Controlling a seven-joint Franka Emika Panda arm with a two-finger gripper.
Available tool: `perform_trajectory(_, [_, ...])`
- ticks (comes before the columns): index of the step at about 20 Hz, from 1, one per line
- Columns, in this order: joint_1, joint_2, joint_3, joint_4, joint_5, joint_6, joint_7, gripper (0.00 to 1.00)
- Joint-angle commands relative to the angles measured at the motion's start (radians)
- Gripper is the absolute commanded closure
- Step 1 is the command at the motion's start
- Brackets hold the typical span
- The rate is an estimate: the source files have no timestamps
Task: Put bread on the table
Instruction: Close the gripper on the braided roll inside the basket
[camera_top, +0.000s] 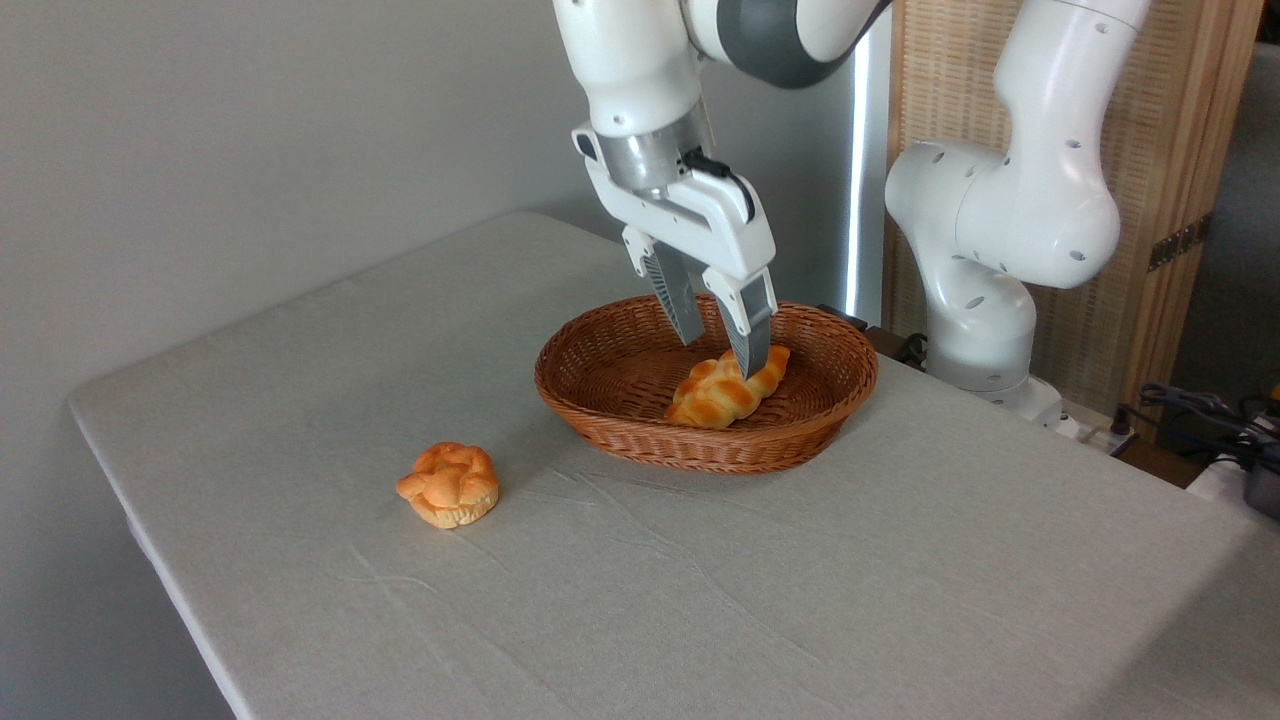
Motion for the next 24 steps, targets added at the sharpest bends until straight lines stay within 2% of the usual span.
perform_trajectory(1, [-0.004,0.015,0.004,-0.017,-0.044,0.027,0.001,0.0])
perform_trajectory(4, [-0.004,0.016,0.004,-0.048,-0.074,0.065,0.001,0.0])
perform_trajectory(12, [-0.02,0.016,0.002,-0.092,-0.074,0.105,0.001,0.0])
perform_trajectory(18, [-0.05,0.016,0.002,-0.137,-0.074,0.146,0.0,0.0])
perform_trajectory(24, [-0.054,0.018,0.002,-0.158,-0.072,0.165,0.001,0.0])
